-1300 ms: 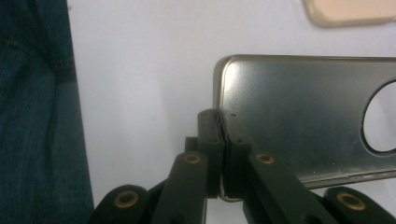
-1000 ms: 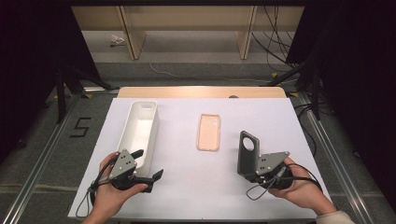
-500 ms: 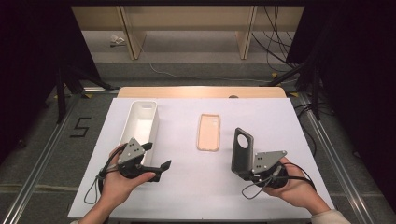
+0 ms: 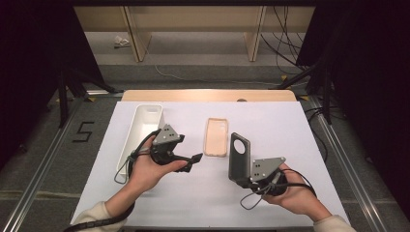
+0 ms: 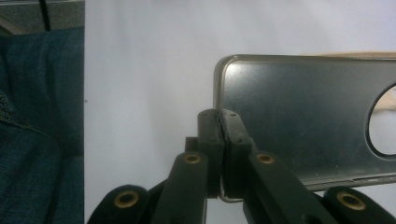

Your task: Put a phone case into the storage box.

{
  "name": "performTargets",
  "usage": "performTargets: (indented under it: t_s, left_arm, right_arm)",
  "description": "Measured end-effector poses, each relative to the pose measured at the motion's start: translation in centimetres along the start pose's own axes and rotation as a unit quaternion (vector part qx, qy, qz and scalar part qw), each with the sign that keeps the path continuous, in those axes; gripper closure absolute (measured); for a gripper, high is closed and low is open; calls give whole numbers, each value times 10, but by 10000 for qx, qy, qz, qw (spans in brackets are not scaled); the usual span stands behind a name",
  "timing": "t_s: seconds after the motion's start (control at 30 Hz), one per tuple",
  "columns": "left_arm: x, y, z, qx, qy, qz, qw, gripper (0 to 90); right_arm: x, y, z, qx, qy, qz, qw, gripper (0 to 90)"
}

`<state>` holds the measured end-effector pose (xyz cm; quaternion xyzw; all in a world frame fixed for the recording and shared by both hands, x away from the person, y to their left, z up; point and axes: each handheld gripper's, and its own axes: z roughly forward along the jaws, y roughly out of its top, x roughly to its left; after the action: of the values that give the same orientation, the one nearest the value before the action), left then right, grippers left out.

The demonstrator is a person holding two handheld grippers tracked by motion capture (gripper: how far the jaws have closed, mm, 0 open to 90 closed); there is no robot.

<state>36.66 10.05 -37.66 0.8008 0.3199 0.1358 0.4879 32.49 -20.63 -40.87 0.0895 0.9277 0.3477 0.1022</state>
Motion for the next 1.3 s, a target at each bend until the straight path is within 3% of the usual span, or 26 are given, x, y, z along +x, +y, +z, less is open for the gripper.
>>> performTargets:
  t_s: [0.17,0.33,0.57,0.93,1.13,1.3]
  left_arm:
    - [-3,15,14,90,-137,-102,9998,141]
    - [-5,26,27,285,-156,-55,9995,154]
    - [-5,35,44,526,-240,-126,9982,165]
    - [0,40,64,759,-345,-613,9946,208]
    - [3,43,70,848,-267,-718,9934,256]
    - [7,44,76,977,-197,-910,9908,317]
  right_arm:
    - [2,7,5,-24,45,-65,10000,890]
    - [3,13,9,-29,114,-132,9998,890]
    - [5,20,14,-69,137,-227,9996,889]
    - [6,26,18,-95,127,-297,9994,890]
    - [7,28,20,-102,112,-316,9994,890]
    - [8,29,22,-79,123,-343,9993,890]
